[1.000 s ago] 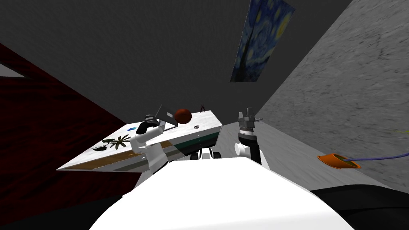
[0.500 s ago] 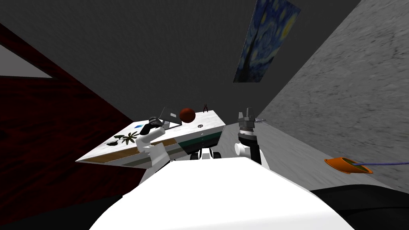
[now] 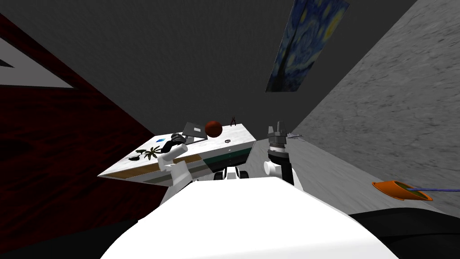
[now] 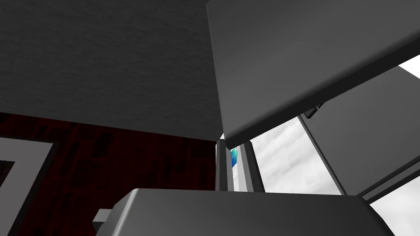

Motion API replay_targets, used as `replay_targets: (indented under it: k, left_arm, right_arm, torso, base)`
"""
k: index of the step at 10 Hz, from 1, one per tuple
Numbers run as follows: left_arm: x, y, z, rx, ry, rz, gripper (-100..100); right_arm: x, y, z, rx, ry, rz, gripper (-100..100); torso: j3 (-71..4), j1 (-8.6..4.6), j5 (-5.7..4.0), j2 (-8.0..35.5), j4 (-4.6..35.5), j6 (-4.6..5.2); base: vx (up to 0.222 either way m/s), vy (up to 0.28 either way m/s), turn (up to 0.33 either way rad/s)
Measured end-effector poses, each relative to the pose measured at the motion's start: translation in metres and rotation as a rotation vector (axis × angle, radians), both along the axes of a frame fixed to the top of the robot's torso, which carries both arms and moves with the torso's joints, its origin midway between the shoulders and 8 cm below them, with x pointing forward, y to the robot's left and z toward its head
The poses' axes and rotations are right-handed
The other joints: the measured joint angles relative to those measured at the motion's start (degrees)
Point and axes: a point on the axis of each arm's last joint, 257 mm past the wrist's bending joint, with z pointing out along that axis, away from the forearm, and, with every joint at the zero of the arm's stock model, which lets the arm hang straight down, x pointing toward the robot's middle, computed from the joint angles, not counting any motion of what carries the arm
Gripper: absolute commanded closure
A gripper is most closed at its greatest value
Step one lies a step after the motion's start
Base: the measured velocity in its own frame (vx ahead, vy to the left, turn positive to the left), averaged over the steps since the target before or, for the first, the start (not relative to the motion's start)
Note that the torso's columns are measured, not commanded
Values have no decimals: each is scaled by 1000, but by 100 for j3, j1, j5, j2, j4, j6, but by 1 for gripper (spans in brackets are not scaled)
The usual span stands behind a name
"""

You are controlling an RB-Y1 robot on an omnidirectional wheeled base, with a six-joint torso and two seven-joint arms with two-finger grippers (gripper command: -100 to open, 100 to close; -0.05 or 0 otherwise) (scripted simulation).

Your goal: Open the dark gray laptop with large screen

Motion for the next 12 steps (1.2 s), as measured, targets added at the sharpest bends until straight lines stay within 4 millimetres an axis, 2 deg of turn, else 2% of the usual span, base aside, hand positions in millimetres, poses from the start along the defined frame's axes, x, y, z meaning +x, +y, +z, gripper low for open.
replay_targets:
  k: [1, 5, 11, 12]
  left_arm:
    - [5, -1, -10, -35, -16, -9, -100]
    - [-4, 4, 8, -34, -10, 6, -100]
    - [-19, 8, 45, -29, -14, 28, -100]
    - [-19, 8, 45, -30, -13, 28, 0]
  right_arm:
    - [0, 0, 0, 0, 0, 0, 0]
    - [0, 0, 0, 0, 0, 0, 0]
    - [0, 0, 0, 0, 0, 0, 0]
    - [0, 0, 0, 0, 0, 0, 0]
  torso:
    - [-5, 10, 7, -9, -6, 1]
    - [17, -20, -25, 32, 28, -14]
    - [23, -20, -21, 42, 25, -24]
    - [21, -14, -15, 37, 20, -25]
  base:
    - [-18, 19, -37]
    - [10, 0, -29]
    - [6, 5, -31]
    - [0, 0, 0]
